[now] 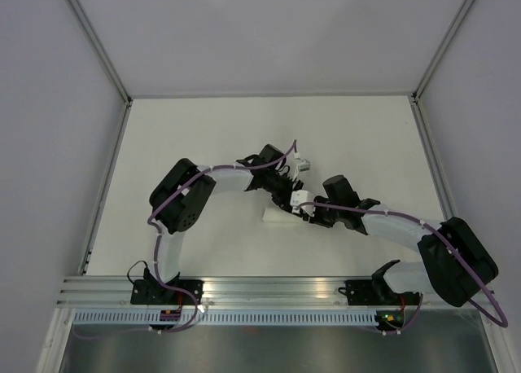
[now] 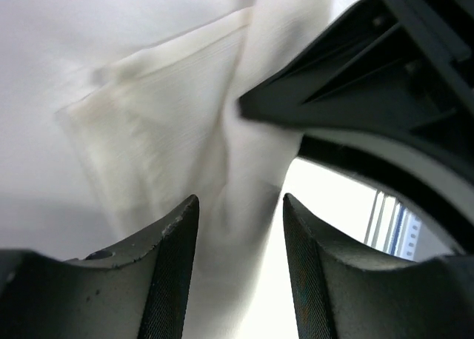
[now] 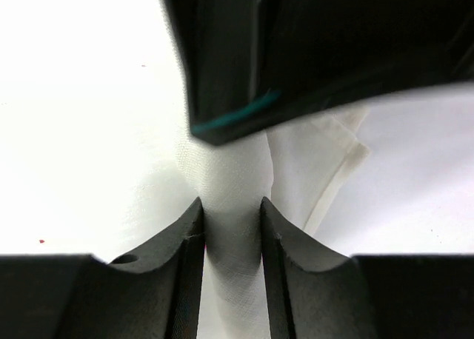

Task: Fold the napkin, place the utensils inside, and roll it up
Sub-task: Roll the napkin with the utensil

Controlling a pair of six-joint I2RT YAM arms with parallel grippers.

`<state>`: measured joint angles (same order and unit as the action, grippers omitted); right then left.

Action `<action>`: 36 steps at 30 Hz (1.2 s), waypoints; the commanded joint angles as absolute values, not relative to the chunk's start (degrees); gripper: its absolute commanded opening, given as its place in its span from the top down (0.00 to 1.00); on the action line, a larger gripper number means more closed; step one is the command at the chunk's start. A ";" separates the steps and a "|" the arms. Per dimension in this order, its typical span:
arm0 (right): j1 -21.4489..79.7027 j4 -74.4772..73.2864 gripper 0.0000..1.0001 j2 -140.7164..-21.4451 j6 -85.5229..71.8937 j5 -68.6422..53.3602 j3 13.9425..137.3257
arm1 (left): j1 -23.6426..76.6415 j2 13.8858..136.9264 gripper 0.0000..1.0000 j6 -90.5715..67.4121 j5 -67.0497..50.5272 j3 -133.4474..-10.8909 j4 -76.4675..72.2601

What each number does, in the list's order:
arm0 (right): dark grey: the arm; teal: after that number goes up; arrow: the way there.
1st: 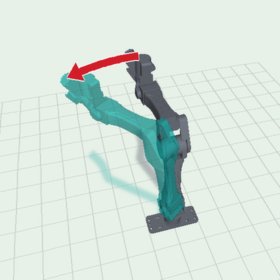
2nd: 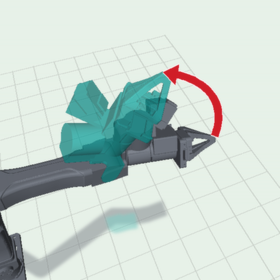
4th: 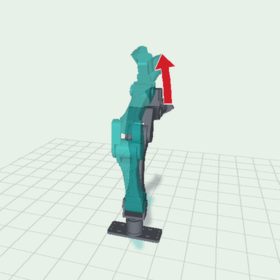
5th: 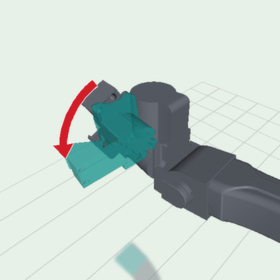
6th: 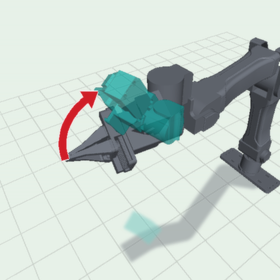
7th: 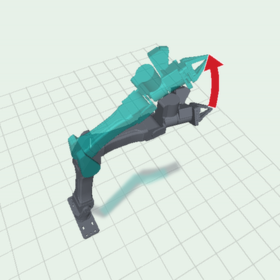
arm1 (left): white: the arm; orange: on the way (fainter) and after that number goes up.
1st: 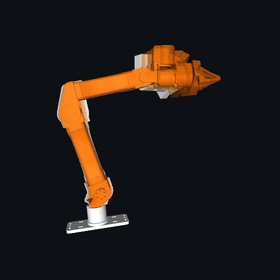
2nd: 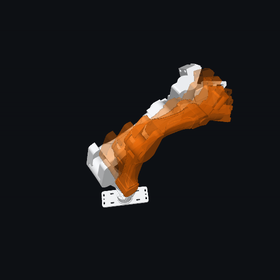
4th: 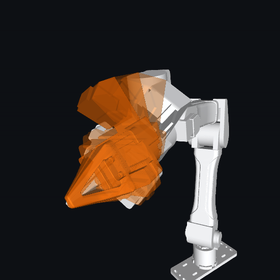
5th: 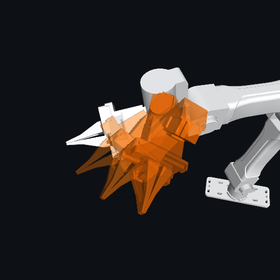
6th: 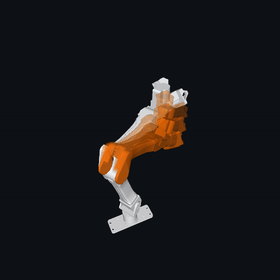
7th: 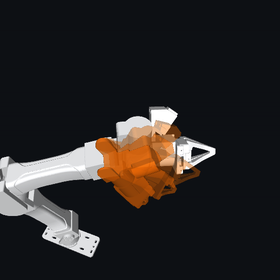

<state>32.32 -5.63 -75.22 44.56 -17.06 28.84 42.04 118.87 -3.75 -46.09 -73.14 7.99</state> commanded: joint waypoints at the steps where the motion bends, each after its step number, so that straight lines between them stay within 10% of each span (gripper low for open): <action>1: 32.34 -11.86 0.73 -77.96 44.74 -19.42 30.40 | 39.12 112.69 0.45 -8.17 -41.40 -70.06 3.19; 19: 22.42 -38.31 0.77 -99.30 55.19 -36.56 50.35 | 43.32 83.76 0.43 -12.14 -2.74 -34.55 -35.06; 36: 21.27 -49.66 0.77 -113.03 59.24 -38.50 61.08 | 71.28 102.99 0.30 33.64 20.48 -34.98 -53.59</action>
